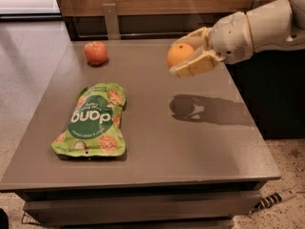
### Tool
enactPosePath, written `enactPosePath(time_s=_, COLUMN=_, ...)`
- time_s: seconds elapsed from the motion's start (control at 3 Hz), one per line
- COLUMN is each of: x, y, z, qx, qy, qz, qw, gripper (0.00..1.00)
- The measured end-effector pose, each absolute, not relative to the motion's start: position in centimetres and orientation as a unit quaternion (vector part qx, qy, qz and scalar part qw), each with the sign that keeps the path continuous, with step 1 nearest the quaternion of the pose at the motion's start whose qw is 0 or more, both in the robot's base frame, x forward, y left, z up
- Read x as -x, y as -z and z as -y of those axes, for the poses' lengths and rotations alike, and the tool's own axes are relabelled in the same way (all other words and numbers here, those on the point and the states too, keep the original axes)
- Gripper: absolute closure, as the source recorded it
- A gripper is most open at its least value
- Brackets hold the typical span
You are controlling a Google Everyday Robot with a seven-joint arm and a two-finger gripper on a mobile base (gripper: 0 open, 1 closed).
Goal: Move orange near apple
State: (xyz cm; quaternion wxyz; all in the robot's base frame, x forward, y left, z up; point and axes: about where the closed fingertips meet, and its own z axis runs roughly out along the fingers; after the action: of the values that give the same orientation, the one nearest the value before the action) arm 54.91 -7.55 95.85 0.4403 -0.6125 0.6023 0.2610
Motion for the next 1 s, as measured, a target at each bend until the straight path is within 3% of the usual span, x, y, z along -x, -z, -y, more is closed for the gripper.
enactPosePath(time_s=1.0, x=-72.9, y=-95.1, z=3.3, qx=0.495, qy=-0.310, qz=-0.648, qw=0.488, gripper=1.00)
